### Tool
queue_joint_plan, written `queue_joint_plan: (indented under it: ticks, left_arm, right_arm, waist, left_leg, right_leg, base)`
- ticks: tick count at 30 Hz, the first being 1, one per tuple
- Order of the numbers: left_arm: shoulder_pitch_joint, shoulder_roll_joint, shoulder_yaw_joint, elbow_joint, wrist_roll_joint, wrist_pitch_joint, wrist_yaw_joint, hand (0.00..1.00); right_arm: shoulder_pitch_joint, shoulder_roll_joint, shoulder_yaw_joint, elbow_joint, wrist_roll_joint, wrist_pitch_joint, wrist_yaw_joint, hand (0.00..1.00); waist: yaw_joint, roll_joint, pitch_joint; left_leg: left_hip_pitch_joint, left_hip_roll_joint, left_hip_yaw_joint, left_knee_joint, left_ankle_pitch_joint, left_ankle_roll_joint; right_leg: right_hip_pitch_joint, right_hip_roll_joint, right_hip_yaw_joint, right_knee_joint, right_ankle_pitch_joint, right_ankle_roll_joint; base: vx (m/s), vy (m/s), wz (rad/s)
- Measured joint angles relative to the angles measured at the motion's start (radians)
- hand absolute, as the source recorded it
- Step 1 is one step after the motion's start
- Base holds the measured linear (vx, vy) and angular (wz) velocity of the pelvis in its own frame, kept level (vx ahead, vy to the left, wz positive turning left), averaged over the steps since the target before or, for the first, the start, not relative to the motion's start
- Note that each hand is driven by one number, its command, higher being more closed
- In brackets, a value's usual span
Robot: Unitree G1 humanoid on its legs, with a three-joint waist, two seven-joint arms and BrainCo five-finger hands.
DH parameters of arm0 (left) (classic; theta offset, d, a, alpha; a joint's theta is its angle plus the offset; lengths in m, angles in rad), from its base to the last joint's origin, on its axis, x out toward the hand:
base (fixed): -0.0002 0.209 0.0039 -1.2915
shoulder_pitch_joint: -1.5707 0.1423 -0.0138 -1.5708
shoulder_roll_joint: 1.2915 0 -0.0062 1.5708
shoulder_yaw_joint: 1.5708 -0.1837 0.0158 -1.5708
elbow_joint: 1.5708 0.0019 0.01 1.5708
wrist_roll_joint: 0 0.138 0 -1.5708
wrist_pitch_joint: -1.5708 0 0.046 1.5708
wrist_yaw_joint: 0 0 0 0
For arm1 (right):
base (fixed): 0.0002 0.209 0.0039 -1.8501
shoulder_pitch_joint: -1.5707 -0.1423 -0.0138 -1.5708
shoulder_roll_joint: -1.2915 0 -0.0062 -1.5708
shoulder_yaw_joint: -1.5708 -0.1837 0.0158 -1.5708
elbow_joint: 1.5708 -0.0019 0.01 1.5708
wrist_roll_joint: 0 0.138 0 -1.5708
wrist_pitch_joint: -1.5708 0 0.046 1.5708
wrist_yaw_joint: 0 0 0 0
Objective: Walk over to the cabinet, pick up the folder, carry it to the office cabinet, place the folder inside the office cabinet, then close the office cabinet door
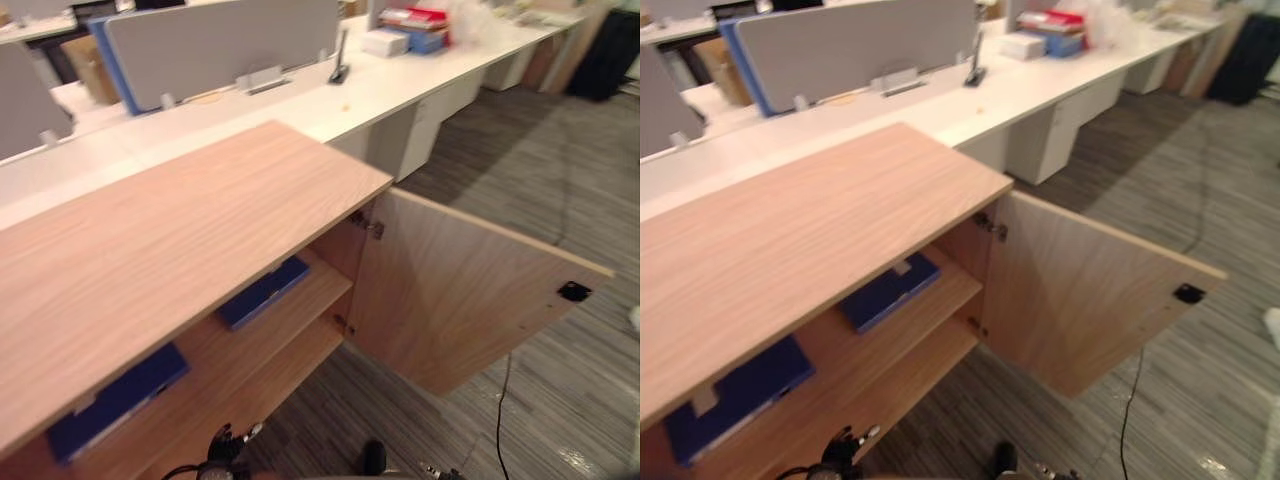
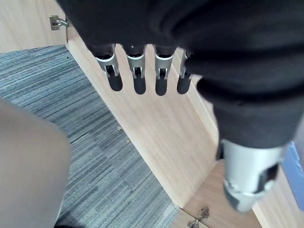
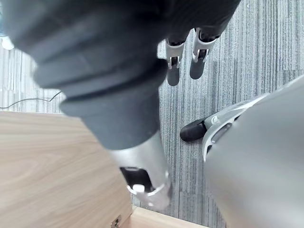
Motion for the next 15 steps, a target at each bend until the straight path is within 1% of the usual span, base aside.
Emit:
queue_joint_plan:
  ticks: [1,3,4,7,8,9,10,11,12,13,15]
  left_arm:
    - [-0.001,-0.004,0.011,0.000,-0.001,0.000,0.001,0.00]
    - [0.001,-0.006,0.018,0.003,0.008,0.004,0.000,0.00]
    - [0.001,-0.008,0.014,0.014,0.018,0.007,-0.002,0.00]
    - [-0.004,-0.008,0.003,0.026,0.030,0.007,-0.007,0.00]
    - [-0.006,-0.006,0.001,0.027,0.037,0.006,-0.012,0.00]
    - [-0.007,-0.003,0.002,0.026,0.039,0.005,-0.014,0.00]
    - [-0.002,0.003,0.000,0.025,0.040,-0.003,-0.014,0.00]
    - [0.000,-0.006,-0.002,0.018,0.040,-0.006,-0.014,0.00]
    - [0.008,-0.020,-0.004,0.012,0.040,-0.006,-0.013,0.00]
    - [0.016,-0.023,-0.005,0.009,0.040,-0.005,-0.013,0.00]
    - [0.025,-0.017,-0.020,0.000,0.041,-0.005,-0.014,0.00]
  right_arm:
    - [-0.001,0.002,0.002,-0.001,0.000,0.000,0.000,0.00]
    - [-0.005,0.014,0.015,-0.011,0.024,-0.002,0.000,0.00]
    - [-0.007,0.014,0.012,-0.012,0.045,-0.005,0.000,0.00]
    - [0.001,0.016,-0.010,-0.005,0.107,-0.018,0.000,0.00]
    - [0.002,0.017,-0.013,0.001,0.126,-0.022,0.000,0.00]
    - [0.002,0.022,-0.015,0.002,0.131,-0.022,0.000,0.00]
    - [0.003,0.023,-0.016,0.007,0.149,-0.025,-0.003,0.00]
    - [0.006,0.020,-0.017,0.008,0.155,-0.026,-0.005,0.00]
    - [-0.005,0.010,-0.015,0.003,0.155,-0.028,-0.006,0.00]
    - [-0.013,0.011,-0.009,-0.004,0.156,-0.027,-0.006,0.00]
    - [-0.024,0.018,-0.003,-0.022,0.156,-0.032,-0.007,0.00]
  waist:
    - [0.000,0.001,-0.002]
    - [-0.005,-0.002,-0.015]
    - [-0.011,0.003,-0.019]
    - [-0.019,0.010,-0.037]
    - [-0.021,0.005,-0.041]
    - [-0.019,-0.005,-0.041]
    - [-0.018,-0.021,-0.046]
    - [-0.024,-0.003,-0.055]
    - [-0.020,0.002,-0.054]
    - [-0.018,0.002,-0.055]
    - [-0.019,0.002,-0.051]
  left_leg:
    - [0.012,-0.007,0.019,-0.027,0.015,0.013]
    - [0.037,-0.031,0.044,-0.094,0.050,0.029]
    - [0.053,-0.039,0.045,-0.121,0.063,0.029]
    - [0.077,-0.047,0.045,-0.119,0.080,0.017]
    - [0.071,-0.060,0.047,-0.069,0.089,0.001]
    - [0.047,-0.076,0.045,-0.015,0.099,-0.013]
    - [0.047,-0.091,0.041,-0.119,0.054,0.030]
    - [0.058,-0.082,0.042,-0.215,0.117,0.007]
    - [0.060,-0.078,0.066,-0.241,0.195,0.032]
    - [0.056,-0.082,0.076,-0.237,0.192,0.030]
    - [0.057,-0.081,0.105,-0.236,0.187,0.037]
  right_leg:
    - [0.003,-0.001,-0.001,-0.004,-0.013,0.004]
    - [0.001,-0.004,0.014,-0.040,-0.008,0.011]
    - [0.001,-0.005,0.028,-0.046,-0.003,0.019]
    - [0.011,-0.002,0.030,-0.046,-0.004,0.020]
    - [0.025,-0.022,0.032,-0.046,-0.004,0.019]
    - [0.032,-0.043,0.034,-0.045,-0.004,0.019]
    - [0.045,-0.086,0.043,-0.045,-0.004,0.019]
    - [0.045,-0.079,0.035,-0.045,-0.004,0.019]
    - [0.036,-0.086,0.037,-0.036,-0.017,0.037]
    - [0.027,-0.092,0.033,-0.016,-0.021,0.042]
    - [-0.034,-0.102,0.019,0.082,-0.027,0.043]
  base:
    - [0.22,0.107,-0.68]
    - [0.17,0.047,-0.46]
    - [0.19,0.035,-0.28]
    - [0.19,0.029,-0.26]
    - [0.15,0.058,-0.20]
    - [0.07,0.113,-0.12]
    - [0.00,0.111,0.00]
    - [-0.04,0.148,-0.13]
    - [-0.04,0.096,-0.28]
    - [-0.03,0.124,-0.46]
    - [-0.01,0.119,-0.34]
